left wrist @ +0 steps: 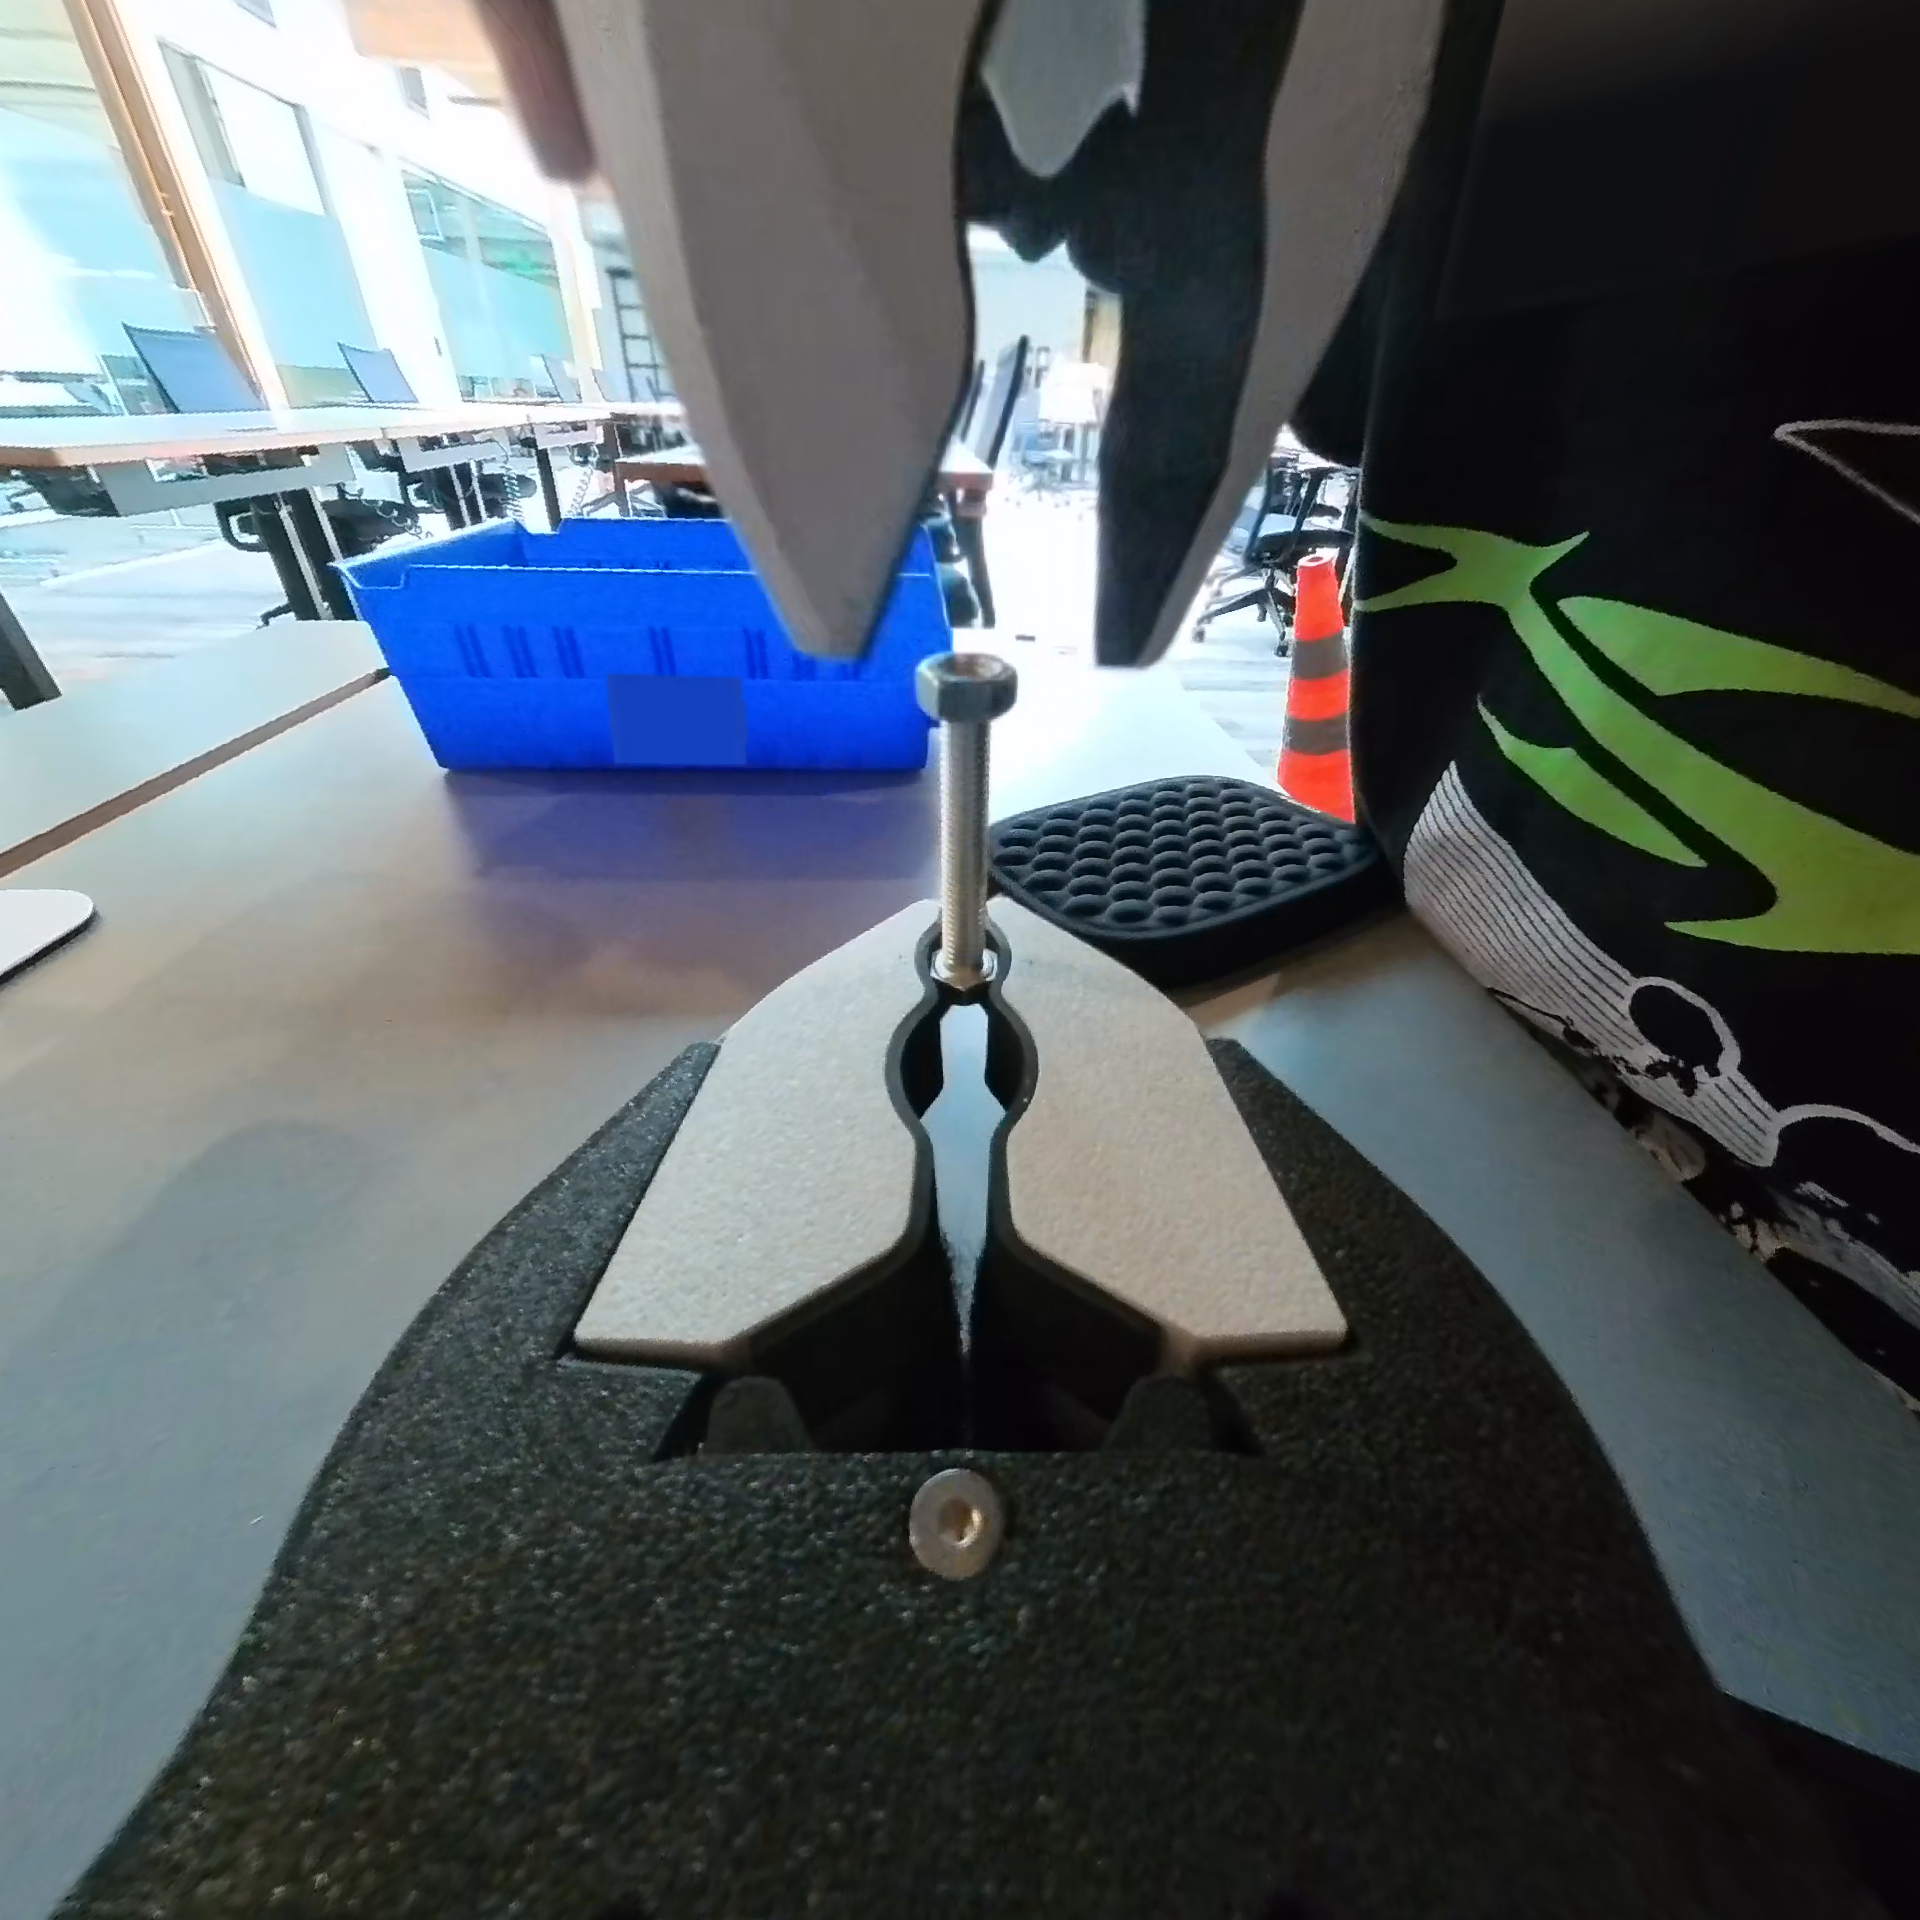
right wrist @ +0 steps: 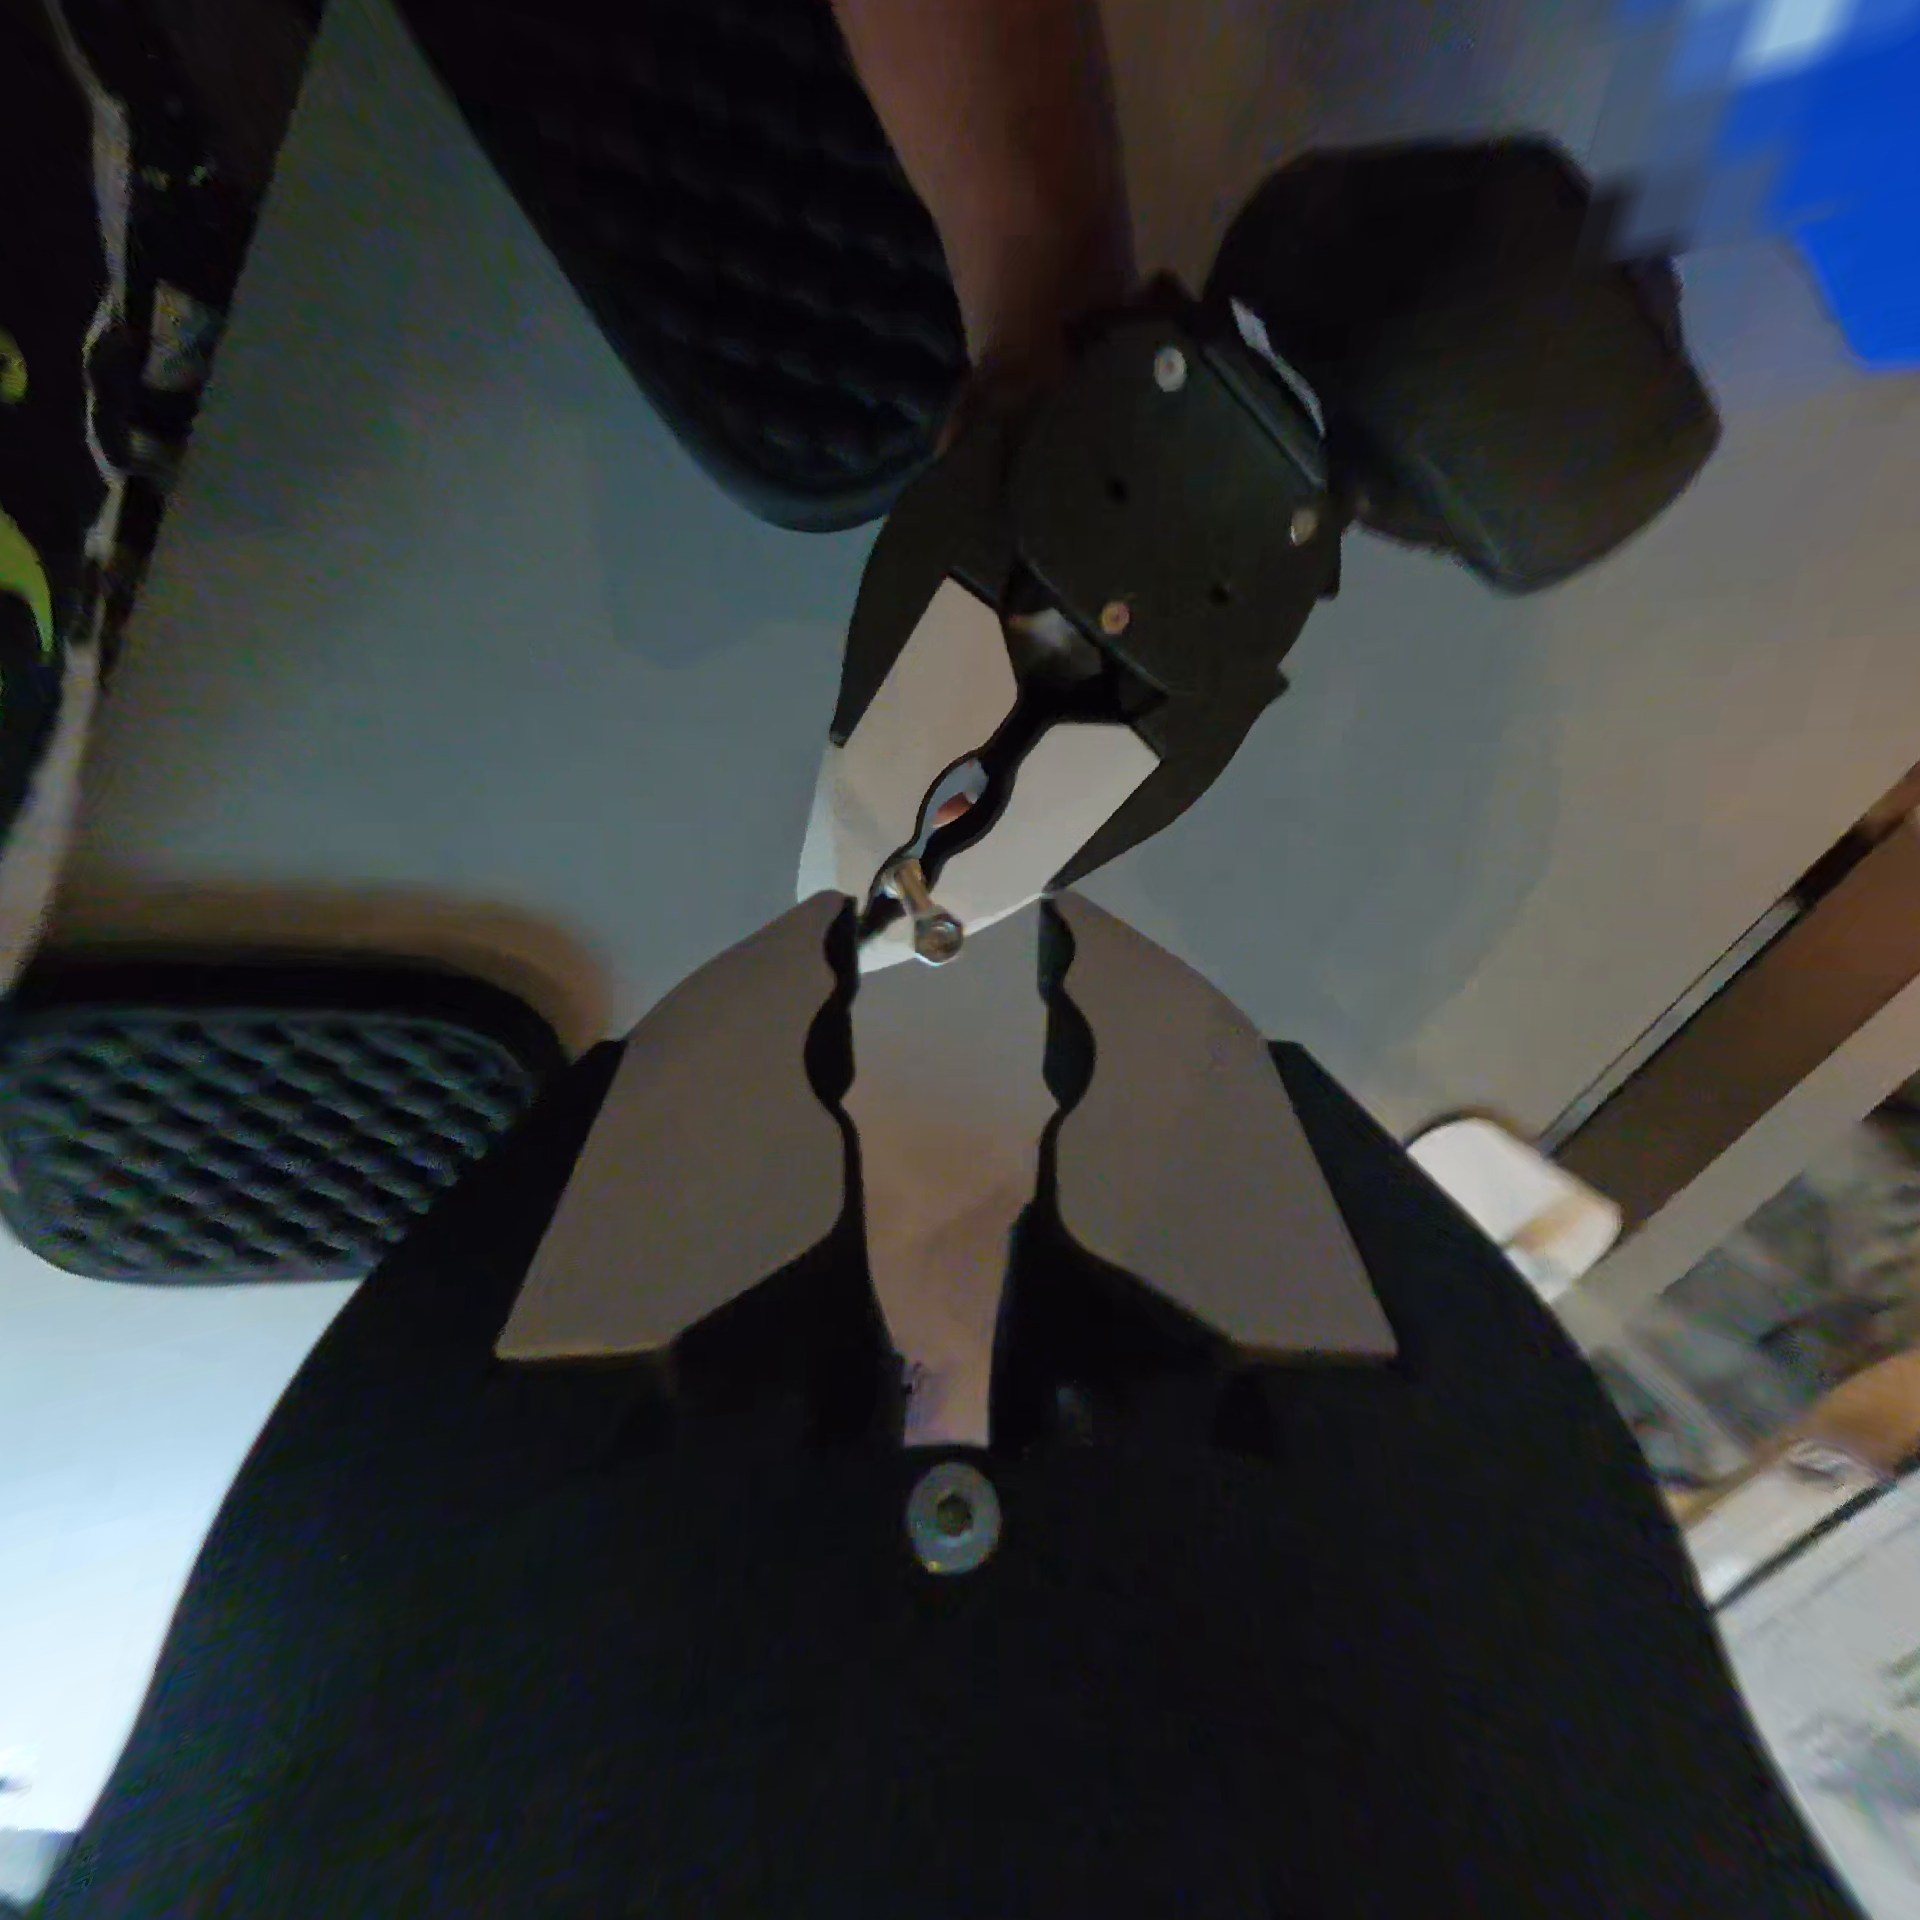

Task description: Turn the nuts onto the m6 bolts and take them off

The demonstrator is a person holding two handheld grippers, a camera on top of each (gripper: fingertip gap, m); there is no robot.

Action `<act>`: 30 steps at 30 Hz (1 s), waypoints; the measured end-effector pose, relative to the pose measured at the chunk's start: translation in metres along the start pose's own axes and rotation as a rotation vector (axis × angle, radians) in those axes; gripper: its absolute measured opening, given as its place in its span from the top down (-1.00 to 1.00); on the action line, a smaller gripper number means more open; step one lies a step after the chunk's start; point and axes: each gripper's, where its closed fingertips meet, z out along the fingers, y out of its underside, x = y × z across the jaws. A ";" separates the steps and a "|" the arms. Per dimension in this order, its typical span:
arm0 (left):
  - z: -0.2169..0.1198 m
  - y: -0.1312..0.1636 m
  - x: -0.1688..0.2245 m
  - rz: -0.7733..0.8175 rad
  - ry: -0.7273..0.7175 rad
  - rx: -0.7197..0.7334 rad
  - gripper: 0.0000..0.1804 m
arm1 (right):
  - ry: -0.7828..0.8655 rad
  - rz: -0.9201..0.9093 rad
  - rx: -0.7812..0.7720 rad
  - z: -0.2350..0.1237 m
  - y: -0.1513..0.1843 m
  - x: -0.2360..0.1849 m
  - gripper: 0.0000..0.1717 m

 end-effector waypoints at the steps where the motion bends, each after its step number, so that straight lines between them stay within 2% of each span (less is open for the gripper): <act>1: 0.000 0.000 0.000 0.003 0.002 -0.002 0.98 | 0.007 -0.091 0.009 -0.002 0.000 0.003 0.60; 4: 0.000 0.000 0.001 0.002 0.009 0.001 0.98 | -0.059 -0.396 0.008 -0.006 0.005 0.001 0.62; 6: 0.000 0.000 0.002 0.002 0.015 0.001 0.98 | -0.118 -0.532 0.017 -0.005 0.008 -0.004 0.65; 10: 0.000 -0.001 0.003 0.001 0.024 0.003 0.98 | -0.220 -0.596 0.047 0.002 0.005 -0.007 0.75; 13: 0.000 -0.001 0.003 0.002 0.027 0.003 0.98 | -0.226 -0.626 0.038 0.007 0.006 -0.006 0.87; 15: 0.000 -0.001 0.003 0.001 0.024 0.004 0.98 | -0.209 -0.587 0.030 0.007 0.006 -0.004 0.88; 17: -0.001 -0.002 0.001 -0.005 0.017 0.012 0.98 | -0.178 -0.473 0.011 0.007 0.007 -0.002 0.88; 23: 0.001 0.001 0.001 0.011 0.000 -0.007 0.98 | -0.053 0.125 -0.039 0.007 0.010 -0.007 0.88; 26: 0.001 0.002 0.002 0.023 0.006 -0.016 0.98 | -0.020 0.173 -0.017 0.007 0.009 -0.009 0.88; 28: 0.001 0.001 0.002 0.016 0.007 -0.008 0.98 | -0.039 0.140 0.015 0.005 0.005 -0.010 0.70; 30: 0.001 0.001 0.003 0.017 0.012 -0.009 0.98 | -0.068 0.021 0.050 0.001 -0.001 -0.009 0.59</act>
